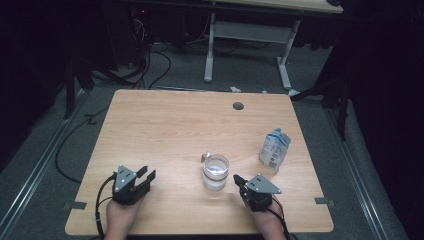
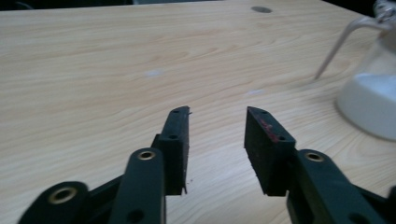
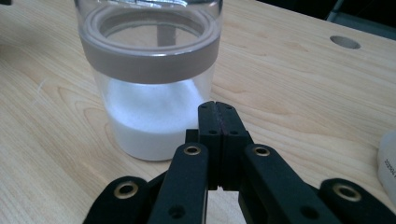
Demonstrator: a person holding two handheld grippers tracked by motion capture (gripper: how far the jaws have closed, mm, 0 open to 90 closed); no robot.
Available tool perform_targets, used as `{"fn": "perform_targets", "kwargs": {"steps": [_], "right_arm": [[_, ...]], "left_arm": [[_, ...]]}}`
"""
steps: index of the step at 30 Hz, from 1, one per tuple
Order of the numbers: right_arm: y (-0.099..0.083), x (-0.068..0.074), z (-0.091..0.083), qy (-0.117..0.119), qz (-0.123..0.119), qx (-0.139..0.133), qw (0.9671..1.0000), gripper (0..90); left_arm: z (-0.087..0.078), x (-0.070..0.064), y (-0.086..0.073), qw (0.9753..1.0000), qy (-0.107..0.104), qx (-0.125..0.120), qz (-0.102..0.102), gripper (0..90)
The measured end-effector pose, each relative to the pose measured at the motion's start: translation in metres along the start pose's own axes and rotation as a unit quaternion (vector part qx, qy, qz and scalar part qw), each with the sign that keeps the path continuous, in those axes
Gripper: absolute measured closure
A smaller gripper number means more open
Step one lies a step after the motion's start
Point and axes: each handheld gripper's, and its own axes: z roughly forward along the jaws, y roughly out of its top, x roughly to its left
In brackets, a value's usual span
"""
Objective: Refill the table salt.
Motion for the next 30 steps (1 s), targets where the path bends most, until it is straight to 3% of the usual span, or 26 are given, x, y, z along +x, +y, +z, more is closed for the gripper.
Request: {"fn": "perform_targets", "kwargs": {"steps": [7,8,23,30], "right_arm": [[0.012,0.003,0.005,-0.001,-0.005,-0.012,0.9999,90.0],[0.014,0.004,0.006,-0.002,-0.008,-0.013,0.9999,90.0],[0.012,0.013,0.002,0.008,-0.020,-0.017,0.9996,90.0],[0.014,0.028,0.004,0.023,-0.033,-0.018,0.9990,90.0]], "left_arm": [[-0.011,0.015,-0.004,0.9993,0.008,-0.014,-0.033,54.3],[-0.012,0.016,-0.004,0.9994,0.013,-0.018,-0.025,53.9],[-0.010,0.017,-0.006,0.9995,0.013,-0.014,-0.026,53.5],[-0.010,0.017,-0.006,0.9995,0.011,-0.014,-0.027,53.2]]}}
